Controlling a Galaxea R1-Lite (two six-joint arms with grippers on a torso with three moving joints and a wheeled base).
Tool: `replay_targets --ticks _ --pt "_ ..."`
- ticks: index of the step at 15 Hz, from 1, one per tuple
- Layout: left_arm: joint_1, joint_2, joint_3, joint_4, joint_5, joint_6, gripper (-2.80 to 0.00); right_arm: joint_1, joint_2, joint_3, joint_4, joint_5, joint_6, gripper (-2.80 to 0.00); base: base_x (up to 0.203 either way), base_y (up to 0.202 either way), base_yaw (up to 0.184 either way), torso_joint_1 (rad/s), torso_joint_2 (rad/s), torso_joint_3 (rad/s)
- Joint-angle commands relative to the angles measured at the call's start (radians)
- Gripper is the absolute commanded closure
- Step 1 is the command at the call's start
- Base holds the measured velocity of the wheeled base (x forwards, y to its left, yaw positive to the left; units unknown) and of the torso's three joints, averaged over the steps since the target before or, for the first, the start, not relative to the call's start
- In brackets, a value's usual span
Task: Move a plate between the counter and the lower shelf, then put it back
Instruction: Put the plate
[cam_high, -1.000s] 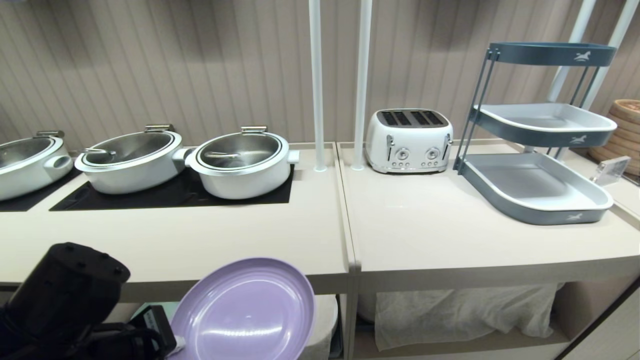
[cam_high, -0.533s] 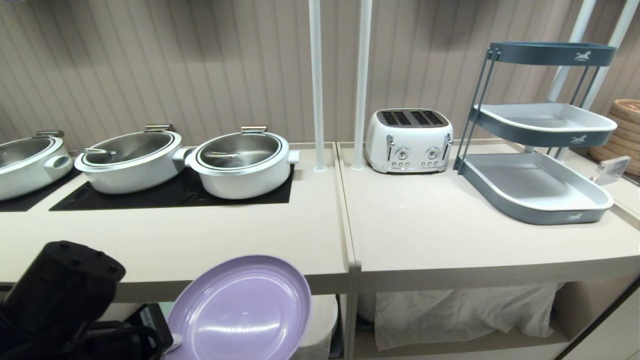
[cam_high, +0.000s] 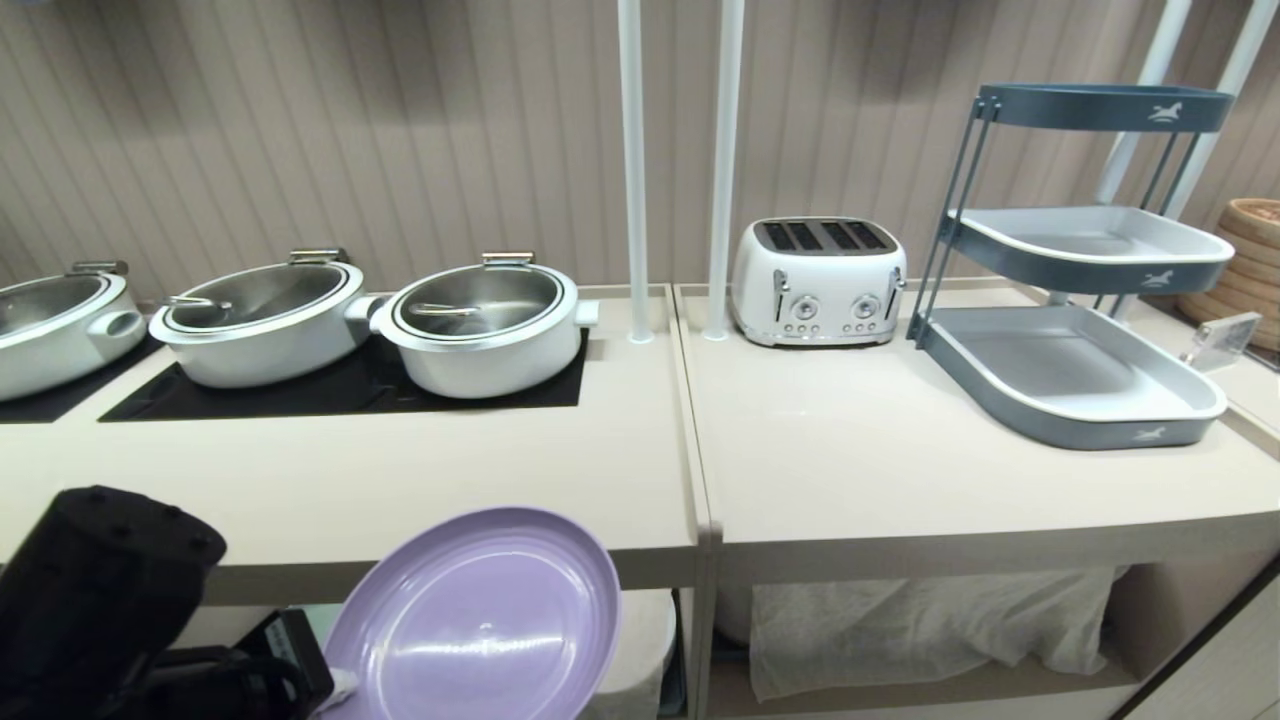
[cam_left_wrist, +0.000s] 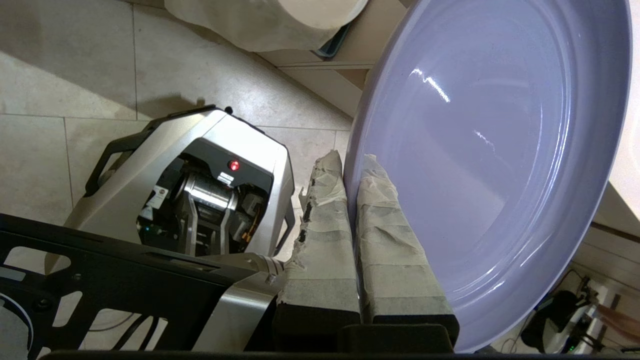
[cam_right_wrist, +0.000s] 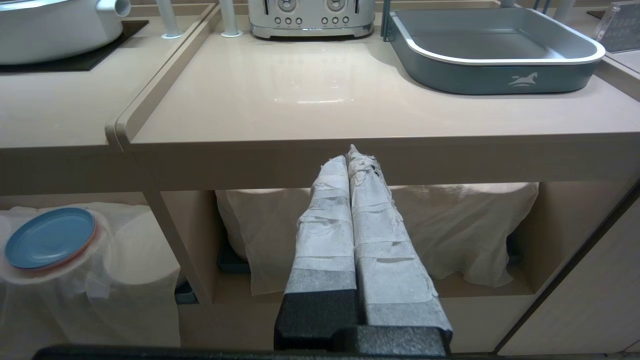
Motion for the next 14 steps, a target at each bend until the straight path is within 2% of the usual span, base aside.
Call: replay_targets --ticks 1,12,14 --pt "0.0 -0.011 0.004 0.002 0.001 -0.009 0.0 0.0 0.0 0.0 0.0 0.0 0.0 0.0 0.0 0.0 0.0 0.0 0.0 0.0" --pt "0.0 -0.011 0.01 0.004 0.001 -0.009 0.0 0.0 0.0 0.0 0.0 0.0 0.001 0.0 0.0 0.0 0.0 0.0 0.0 0.0" --pt "0.002 -0.011 0.024 0.002 0.001 -0.009 0.0 0.0 0.0 0.0 0.0 0.0 0.0 0.0 0.0 0.071 0.01 0.009 0.0 -0.001"
